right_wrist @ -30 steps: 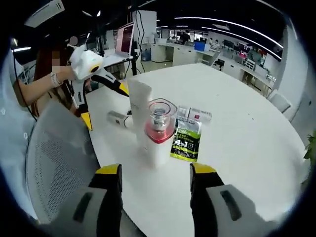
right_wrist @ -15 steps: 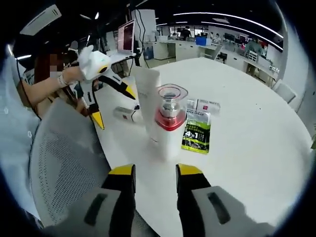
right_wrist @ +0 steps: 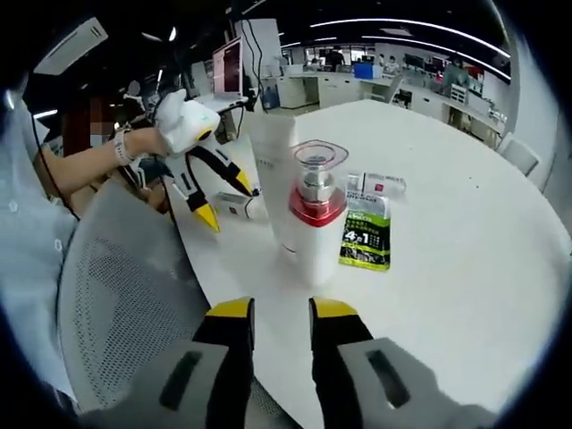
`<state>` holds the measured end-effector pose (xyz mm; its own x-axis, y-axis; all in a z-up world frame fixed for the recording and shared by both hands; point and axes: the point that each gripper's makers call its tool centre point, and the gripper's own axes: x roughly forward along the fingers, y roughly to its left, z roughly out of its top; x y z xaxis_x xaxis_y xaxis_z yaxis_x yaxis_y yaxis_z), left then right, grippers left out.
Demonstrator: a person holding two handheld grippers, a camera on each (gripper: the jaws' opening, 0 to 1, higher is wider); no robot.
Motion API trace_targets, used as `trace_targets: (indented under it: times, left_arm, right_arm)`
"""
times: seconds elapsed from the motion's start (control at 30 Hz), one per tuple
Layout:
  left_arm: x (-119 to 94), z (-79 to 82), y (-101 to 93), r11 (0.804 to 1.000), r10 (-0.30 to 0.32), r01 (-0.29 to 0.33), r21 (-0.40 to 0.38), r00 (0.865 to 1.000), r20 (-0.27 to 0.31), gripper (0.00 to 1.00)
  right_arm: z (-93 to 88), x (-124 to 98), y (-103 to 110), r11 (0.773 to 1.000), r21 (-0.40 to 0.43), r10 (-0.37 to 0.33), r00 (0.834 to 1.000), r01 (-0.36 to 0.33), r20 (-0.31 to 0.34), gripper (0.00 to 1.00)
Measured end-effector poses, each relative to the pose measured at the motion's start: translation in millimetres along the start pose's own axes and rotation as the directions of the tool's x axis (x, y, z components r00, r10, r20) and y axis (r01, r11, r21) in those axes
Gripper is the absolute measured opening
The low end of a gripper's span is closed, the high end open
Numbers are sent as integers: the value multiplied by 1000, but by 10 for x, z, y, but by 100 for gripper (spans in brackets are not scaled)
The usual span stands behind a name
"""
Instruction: Arrange the skincare products in the storage area until every visible bottle or jar stands upright without overlapping.
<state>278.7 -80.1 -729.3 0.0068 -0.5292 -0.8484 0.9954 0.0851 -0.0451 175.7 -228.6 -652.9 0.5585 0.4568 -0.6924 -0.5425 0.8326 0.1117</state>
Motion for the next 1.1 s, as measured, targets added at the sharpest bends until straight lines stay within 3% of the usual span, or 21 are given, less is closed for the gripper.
trace_targets:
  times: [0.53,0.77,1.1]
  left_arm:
    - [134,-126,117,999,53,-52,10,994,-94,26]
    - [147,-88,119,998,58,-61,-27,995,-81,17]
    - [113,-50,92,996,94,-93,6,994,-58,15]
  right_arm:
    - [-28,51,8,999,31,16,1000,-16,8,19]
    - [-38,90,37,999,41,22,1000,-23,10,18]
    - [-22,149,133,997,66,42,998,-45,35,21]
